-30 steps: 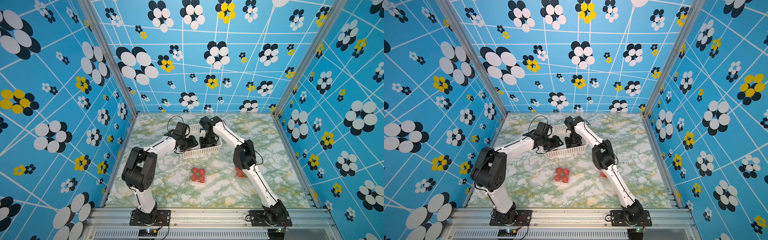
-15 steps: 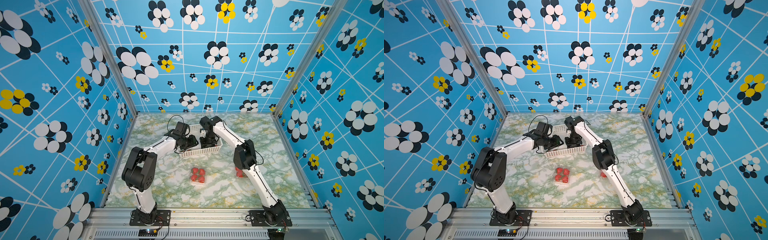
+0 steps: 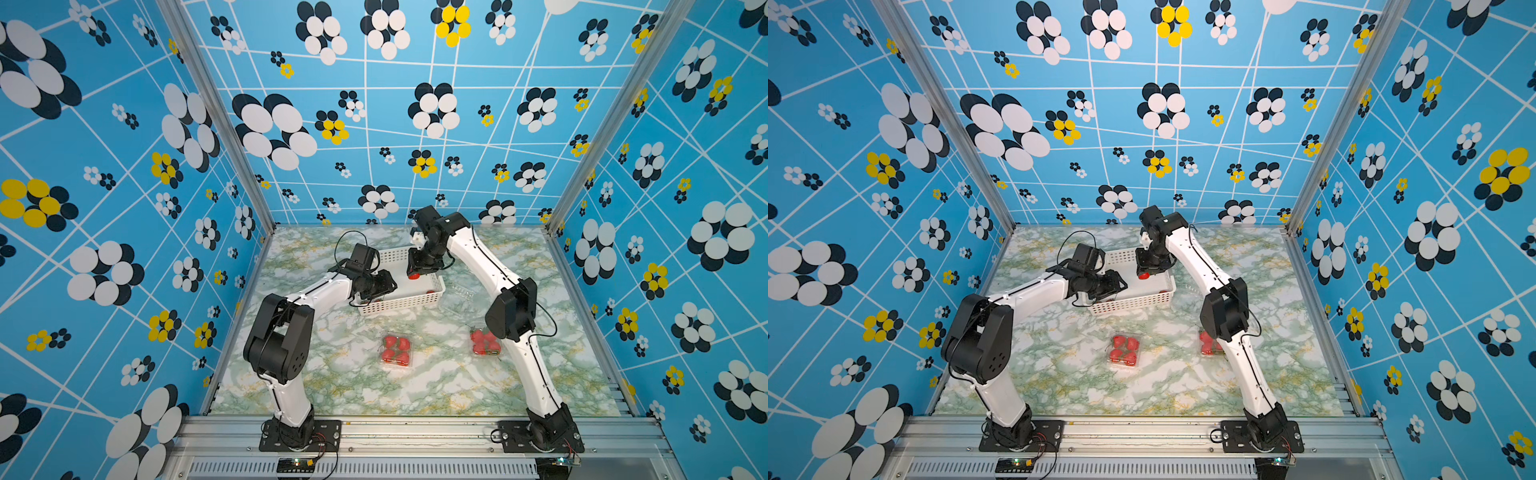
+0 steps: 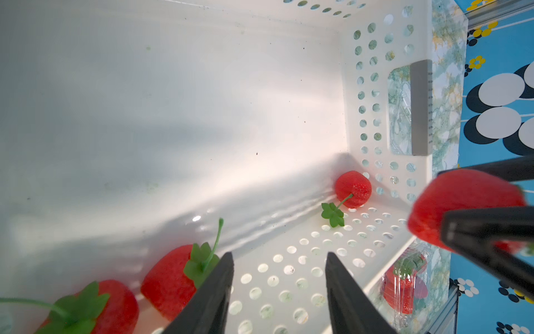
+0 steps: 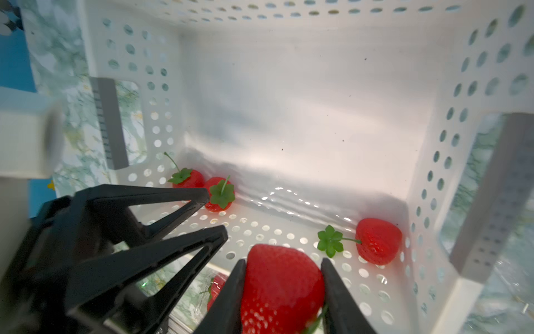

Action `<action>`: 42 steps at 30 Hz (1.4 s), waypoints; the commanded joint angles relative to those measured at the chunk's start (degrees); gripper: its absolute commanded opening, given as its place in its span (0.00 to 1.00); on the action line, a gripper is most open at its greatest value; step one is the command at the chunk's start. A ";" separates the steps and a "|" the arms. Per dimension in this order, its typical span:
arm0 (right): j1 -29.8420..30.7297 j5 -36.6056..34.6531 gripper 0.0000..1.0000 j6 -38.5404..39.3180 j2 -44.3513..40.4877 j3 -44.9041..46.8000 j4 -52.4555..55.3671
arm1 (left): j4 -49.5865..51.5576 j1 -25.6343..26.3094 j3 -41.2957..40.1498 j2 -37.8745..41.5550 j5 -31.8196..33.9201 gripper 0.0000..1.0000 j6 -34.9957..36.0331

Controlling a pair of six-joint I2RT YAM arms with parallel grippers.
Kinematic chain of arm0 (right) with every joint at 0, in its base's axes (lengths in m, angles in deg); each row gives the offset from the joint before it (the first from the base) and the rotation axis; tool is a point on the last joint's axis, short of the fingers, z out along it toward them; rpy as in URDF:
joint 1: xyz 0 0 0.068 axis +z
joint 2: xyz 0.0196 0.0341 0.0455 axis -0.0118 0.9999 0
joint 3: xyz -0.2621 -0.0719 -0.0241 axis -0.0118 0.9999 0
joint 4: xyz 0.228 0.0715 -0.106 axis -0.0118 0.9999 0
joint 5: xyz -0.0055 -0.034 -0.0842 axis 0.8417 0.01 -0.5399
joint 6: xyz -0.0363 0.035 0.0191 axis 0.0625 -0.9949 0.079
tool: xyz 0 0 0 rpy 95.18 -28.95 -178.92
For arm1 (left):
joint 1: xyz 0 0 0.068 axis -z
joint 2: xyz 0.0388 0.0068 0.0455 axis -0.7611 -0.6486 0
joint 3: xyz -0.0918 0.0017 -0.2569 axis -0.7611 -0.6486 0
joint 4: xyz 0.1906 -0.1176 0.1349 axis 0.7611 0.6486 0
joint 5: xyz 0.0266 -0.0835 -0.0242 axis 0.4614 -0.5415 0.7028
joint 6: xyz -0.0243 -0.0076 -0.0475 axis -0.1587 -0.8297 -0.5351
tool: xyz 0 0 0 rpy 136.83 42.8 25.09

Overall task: Pack strawberries into containers
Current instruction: Pick up the strawberry from the basket, then place the strawberry in the packing box.

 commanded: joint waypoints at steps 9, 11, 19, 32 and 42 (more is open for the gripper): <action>-10.86 3.63 0.26 -2.77 -32.22 44.32 -17.49 | 2.63 7.92 7.51 1.81 2.67 0.54 -0.26; -12.73 5.37 0.26 -2.11 -34.24 51.02 -19.76 | 2.94 9.60 8.78 1.17 3.05 0.54 -0.35; -15.70 11.31 0.25 -0.94 -28.77 59.16 -28.54 | 4.26 13.78 12.11 -0.28 4.97 0.54 -0.76; -16.31 11.63 0.32 -1.96 -16.60 52.60 -29.86 | 4.69 13.81 10.44 1.23 6.12 0.54 -0.62; -16.40 9.99 0.53 -0.15 -16.31 52.09 -28.07 | 4.55 13.73 10.27 0.81 6.04 0.54 -0.52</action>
